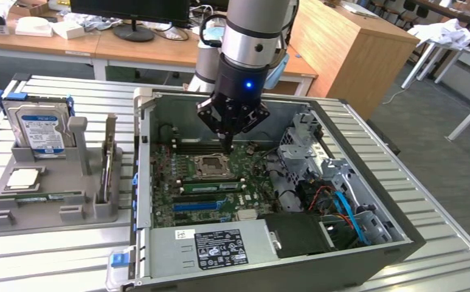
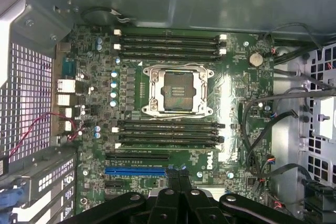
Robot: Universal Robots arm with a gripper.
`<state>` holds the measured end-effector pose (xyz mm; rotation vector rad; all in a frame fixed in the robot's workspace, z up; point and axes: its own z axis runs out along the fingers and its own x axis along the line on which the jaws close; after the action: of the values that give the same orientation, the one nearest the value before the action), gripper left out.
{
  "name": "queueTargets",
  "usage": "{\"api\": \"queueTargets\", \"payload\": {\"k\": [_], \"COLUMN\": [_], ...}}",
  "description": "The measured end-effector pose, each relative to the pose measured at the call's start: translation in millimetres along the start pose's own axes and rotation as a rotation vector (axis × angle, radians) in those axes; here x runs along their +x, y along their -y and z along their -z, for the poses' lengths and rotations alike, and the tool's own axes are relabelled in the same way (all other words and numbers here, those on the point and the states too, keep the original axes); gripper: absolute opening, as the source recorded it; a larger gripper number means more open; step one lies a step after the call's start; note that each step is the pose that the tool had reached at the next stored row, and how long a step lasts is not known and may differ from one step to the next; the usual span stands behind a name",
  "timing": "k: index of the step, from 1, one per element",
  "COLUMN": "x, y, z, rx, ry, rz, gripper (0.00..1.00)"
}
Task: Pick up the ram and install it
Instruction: 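Press down the ram until it locks into place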
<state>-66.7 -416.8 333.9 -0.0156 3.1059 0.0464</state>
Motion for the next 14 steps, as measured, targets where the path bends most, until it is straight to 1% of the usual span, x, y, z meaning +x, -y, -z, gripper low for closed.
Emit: {"api": "queueTargets", "payload": {"k": [3, 8, 9, 14], "x": [-1.3, -3.9, -4.1, -4.6], "y": [0.0, 0.0, 0.1, 0.1], "z": [-0.1, -0.1, -0.1, -0.1], "rx": [-0.0002, -0.0001, -0.0002, -0.0008], "ry": [-0.0064, -0.0218, -0.0234, -0.0244], "rz": [-0.001, -0.003, -0.003, -0.004], "gripper": [0.1, 0.1, 0.1, 0.1]}}
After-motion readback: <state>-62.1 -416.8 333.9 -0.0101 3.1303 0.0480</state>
